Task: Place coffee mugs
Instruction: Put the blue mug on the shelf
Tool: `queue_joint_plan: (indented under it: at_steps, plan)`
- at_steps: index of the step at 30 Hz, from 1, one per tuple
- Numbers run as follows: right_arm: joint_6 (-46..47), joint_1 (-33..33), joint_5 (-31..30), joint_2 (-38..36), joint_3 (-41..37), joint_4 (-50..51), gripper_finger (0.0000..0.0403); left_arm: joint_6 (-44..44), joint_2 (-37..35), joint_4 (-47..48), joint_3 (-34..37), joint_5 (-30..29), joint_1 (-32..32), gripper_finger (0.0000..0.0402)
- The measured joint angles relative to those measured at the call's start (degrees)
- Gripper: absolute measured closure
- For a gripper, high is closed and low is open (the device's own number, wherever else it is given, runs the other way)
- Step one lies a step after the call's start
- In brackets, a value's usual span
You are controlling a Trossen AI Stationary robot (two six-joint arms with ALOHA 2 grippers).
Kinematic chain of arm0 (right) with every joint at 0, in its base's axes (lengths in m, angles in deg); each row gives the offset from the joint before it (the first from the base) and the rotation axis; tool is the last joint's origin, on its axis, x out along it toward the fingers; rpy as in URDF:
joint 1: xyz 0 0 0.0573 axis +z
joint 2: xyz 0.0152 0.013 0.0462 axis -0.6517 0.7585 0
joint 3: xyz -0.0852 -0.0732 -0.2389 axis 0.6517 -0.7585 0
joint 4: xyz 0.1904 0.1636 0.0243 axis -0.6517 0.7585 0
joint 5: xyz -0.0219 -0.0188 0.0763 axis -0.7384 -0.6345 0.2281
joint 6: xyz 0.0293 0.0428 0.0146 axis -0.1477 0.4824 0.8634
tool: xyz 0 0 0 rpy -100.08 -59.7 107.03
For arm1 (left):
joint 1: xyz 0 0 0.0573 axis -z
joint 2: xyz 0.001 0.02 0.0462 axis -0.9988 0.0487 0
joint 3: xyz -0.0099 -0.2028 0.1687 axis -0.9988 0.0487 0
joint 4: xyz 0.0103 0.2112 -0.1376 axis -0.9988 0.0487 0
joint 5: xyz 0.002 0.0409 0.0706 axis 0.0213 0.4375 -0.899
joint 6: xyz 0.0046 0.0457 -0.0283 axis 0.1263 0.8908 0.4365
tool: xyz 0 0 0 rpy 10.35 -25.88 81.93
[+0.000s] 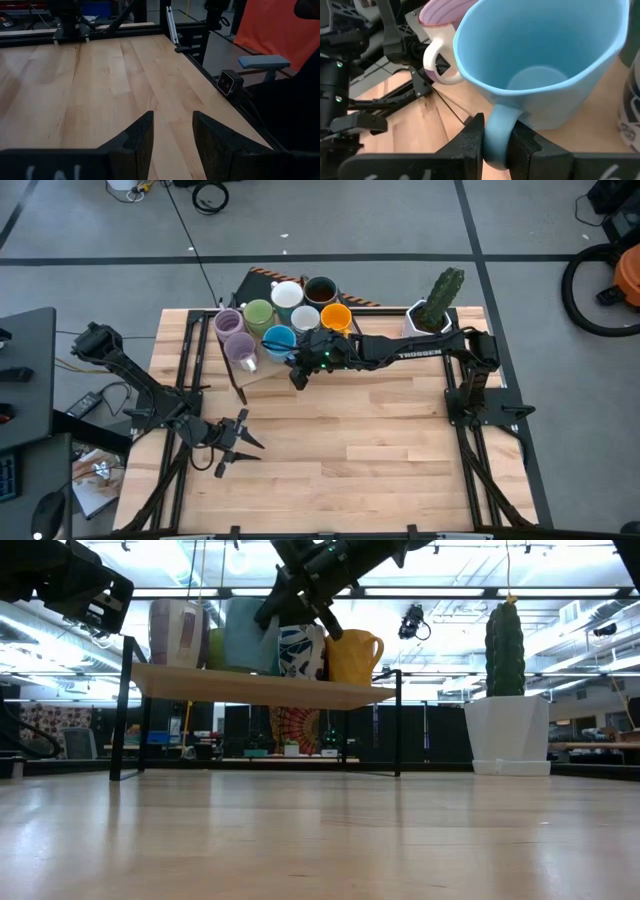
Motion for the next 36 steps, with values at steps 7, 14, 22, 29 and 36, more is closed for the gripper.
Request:
queue_joint_plan:
  at_steps: [7,14,22,29,36]
  plan:
    - [4.8,0.0,0.4,0.0,-1.0,-2.6,0.0339,0.0,0.0,0.0,0.0,0.0,0.0,0.026]
    - [5.0,0.0,0.2,0.0,-1.0,-3.3,0.0329,0.0,0.0,0.0,0.0,0.0,0.0,0.026]
    - [6.5,0.1,0.4,-0.1,-1.0,-2.6,0.0327,-0.1,0.0,0.0,0.0,0.0,0.0,0.026]
    - [5.9,0.1,0.4,-0.1,-1.0,-2.6,0.0324,-0.1,0.0,0.0,-0.1,0.0,0.0,0.026]
    - [4.5,0.1,0.9,-0.1,-1.0,-2.5,0.0288,-0.1,0.0,0.0,-0.1,0.0,0.0,0.026]
